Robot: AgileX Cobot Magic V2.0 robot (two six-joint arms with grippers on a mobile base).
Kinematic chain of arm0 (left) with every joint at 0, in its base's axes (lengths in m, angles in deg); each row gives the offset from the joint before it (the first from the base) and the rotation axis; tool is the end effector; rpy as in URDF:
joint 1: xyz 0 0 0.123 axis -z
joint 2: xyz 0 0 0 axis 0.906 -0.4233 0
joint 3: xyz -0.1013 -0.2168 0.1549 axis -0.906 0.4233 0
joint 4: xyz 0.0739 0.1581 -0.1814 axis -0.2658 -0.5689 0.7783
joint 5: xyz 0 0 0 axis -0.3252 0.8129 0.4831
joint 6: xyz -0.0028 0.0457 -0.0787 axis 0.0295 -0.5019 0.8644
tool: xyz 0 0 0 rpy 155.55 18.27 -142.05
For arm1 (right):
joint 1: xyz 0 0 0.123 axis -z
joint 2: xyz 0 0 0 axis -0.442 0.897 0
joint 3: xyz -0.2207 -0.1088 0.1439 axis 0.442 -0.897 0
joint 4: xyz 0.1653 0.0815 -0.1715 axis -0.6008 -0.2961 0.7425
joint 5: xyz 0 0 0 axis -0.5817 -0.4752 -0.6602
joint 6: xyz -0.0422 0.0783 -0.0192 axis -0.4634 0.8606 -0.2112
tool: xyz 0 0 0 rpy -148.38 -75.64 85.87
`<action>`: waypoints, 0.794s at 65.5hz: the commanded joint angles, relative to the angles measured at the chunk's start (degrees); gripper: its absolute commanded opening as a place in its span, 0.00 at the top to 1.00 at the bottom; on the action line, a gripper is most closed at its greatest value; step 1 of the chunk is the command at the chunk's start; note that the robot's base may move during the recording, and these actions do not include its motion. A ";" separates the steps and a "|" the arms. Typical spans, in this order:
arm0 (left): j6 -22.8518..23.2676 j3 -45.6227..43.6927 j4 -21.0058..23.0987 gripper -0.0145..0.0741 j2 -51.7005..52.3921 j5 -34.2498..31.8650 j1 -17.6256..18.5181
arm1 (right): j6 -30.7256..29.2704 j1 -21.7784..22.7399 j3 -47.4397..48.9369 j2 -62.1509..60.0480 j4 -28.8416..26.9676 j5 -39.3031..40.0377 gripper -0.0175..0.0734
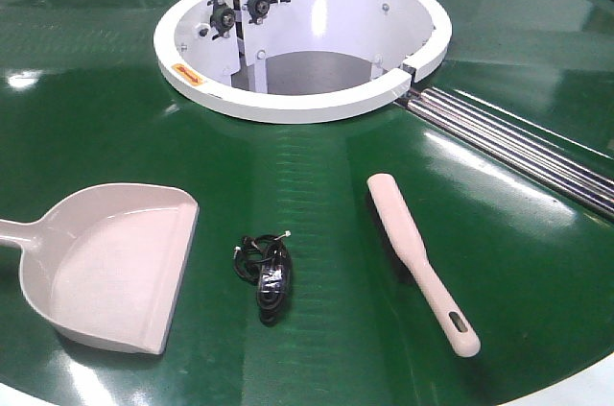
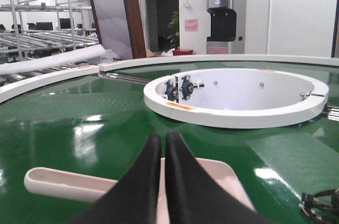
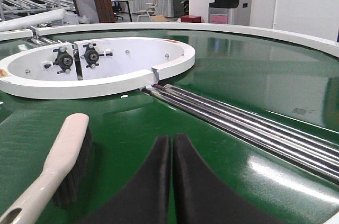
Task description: Clean and inspect green conveyor with broom and dustpan
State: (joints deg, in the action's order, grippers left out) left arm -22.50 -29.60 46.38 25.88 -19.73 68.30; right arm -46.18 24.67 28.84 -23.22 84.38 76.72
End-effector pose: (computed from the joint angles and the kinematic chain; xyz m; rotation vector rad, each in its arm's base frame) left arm 0.0559 -0.0034 0.2083 0.0945 1.4632 0.0068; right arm 0.0567 0.0009 0.1957 -0.0183 1.5968 0.0135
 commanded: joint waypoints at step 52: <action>0.31 -34.50 2.31 0.84 -36.55 26.17 -0.10 | -0.62 0.31 -0.22 -0.57 0.19 4.26 0.82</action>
State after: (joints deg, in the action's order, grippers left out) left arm -22.50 -62.08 48.18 -8.76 9.93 68.30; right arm -46.18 24.67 28.84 -23.22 84.38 76.72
